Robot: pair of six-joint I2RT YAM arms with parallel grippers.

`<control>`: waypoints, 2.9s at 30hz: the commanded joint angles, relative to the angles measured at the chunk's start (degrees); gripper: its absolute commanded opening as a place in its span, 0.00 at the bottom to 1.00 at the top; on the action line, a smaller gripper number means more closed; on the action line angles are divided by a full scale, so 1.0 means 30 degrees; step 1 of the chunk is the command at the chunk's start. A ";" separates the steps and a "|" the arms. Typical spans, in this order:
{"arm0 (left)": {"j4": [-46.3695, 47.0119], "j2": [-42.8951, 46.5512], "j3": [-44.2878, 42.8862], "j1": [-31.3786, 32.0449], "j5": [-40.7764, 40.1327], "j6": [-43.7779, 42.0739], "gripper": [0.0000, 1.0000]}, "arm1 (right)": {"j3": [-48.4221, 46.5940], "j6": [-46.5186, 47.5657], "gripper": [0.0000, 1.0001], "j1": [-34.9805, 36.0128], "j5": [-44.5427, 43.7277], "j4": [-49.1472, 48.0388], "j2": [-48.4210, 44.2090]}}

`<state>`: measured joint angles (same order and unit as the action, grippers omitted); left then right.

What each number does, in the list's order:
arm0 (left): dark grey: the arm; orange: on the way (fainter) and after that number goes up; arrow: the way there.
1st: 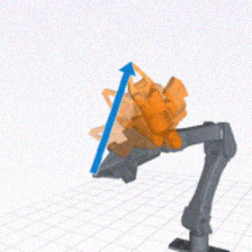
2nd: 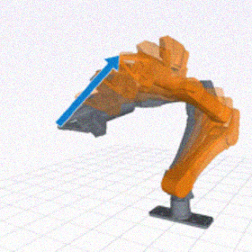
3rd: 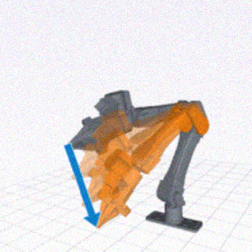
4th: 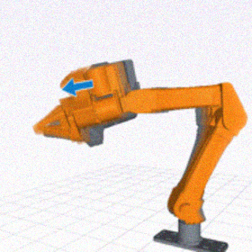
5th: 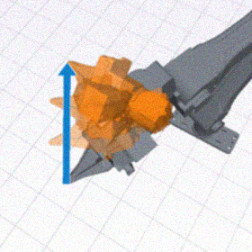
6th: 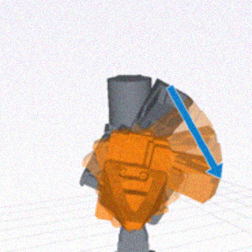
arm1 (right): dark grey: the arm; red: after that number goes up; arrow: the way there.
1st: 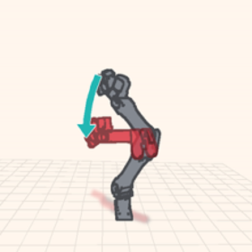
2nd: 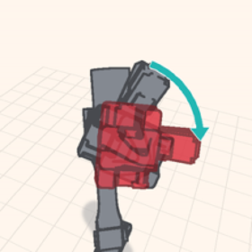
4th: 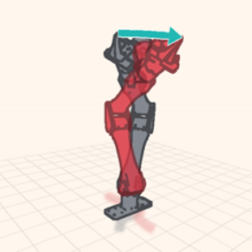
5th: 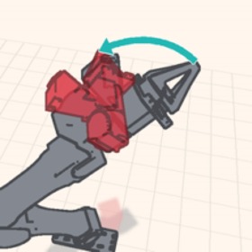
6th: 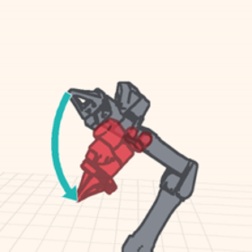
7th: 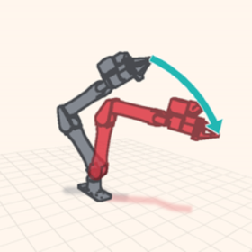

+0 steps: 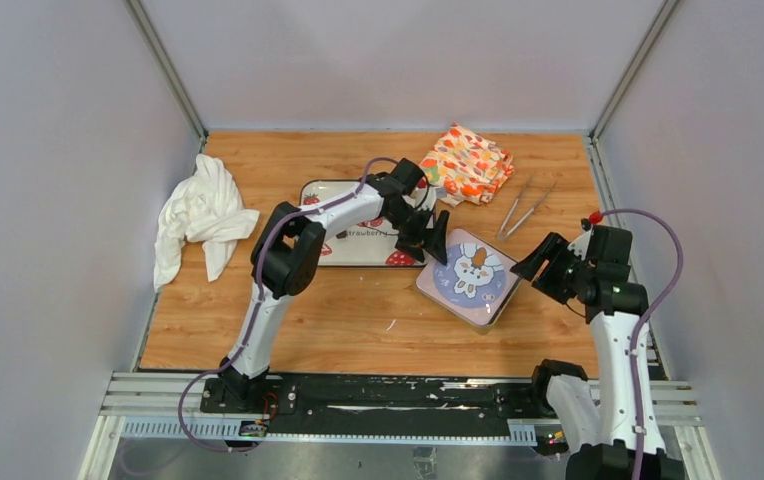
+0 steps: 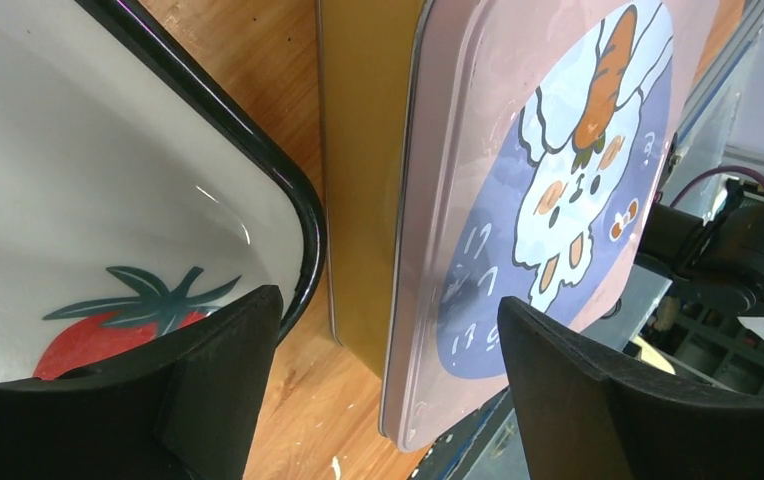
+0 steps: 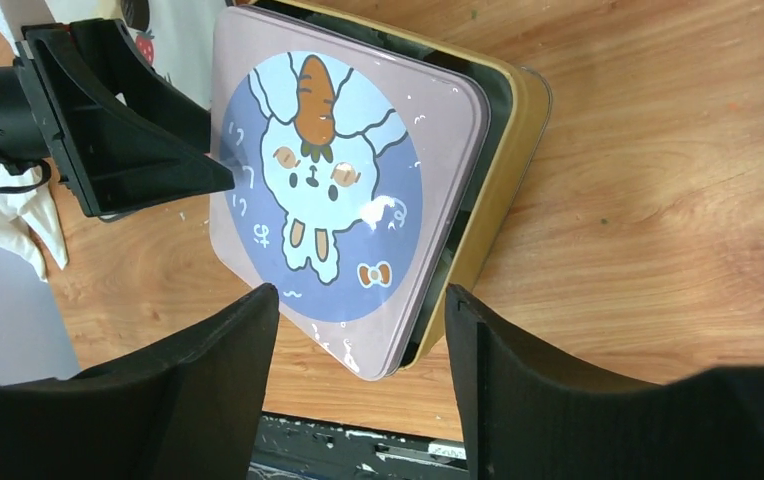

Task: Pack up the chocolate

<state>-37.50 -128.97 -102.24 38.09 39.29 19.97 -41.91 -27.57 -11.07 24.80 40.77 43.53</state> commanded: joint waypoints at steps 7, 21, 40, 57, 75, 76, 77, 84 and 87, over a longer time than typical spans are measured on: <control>-0.0342 -0.0910 -0.0973 0.0107 -0.0048 0.0200 0.83 | -0.2022 0.5005 0.60 0.5591 0.2289 0.0628 0.1680; -0.0486 -0.1220 -0.1278 0.0108 -0.0044 0.0173 0.83 | -0.5292 0.6592 0.32 1.8390 -0.1920 -0.0517 1.0110; -0.1692 -0.1217 -0.2200 0.0108 -0.0178 -0.0795 0.83 | -0.2866 0.5377 0.18 1.9284 -0.6916 -0.2207 1.1961; -0.2653 -0.0927 -0.3286 0.0078 -0.0541 -0.1518 0.91 | -0.6261 0.6755 0.40 1.9055 -0.5605 -0.0031 0.8997; -0.3878 0.4235 -0.0067 -0.0346 -0.4529 -0.2257 0.95 | -0.2533 0.2001 0.54 0.1695 -0.1695 -0.0306 0.6044; -0.3893 0.4458 0.0572 -0.0321 -0.4267 -0.2400 0.95 | -0.2452 0.2010 0.54 0.1580 -0.1610 -0.0324 0.6143; -0.3880 0.4752 0.1168 -0.0305 -0.3855 -0.2633 0.94 | -0.2398 0.2049 0.54 0.1432 -0.1589 -0.0364 0.6240; -0.3879 0.6424 0.4117 0.0035 -0.4969 -0.4350 0.81 | -0.2755 0.2292 0.55 0.1013 -0.1288 -0.0731 0.7266; -0.3484 0.7370 0.5252 0.0784 -0.7675 -0.5915 0.84 | -0.2840 0.2355 0.55 0.0908 -0.1264 -0.0738 0.7573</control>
<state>-48.27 -111.53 -89.43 38.04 24.49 8.67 -49.54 -20.43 -7.18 19.59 38.20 65.25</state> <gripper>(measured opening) 0.828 0.545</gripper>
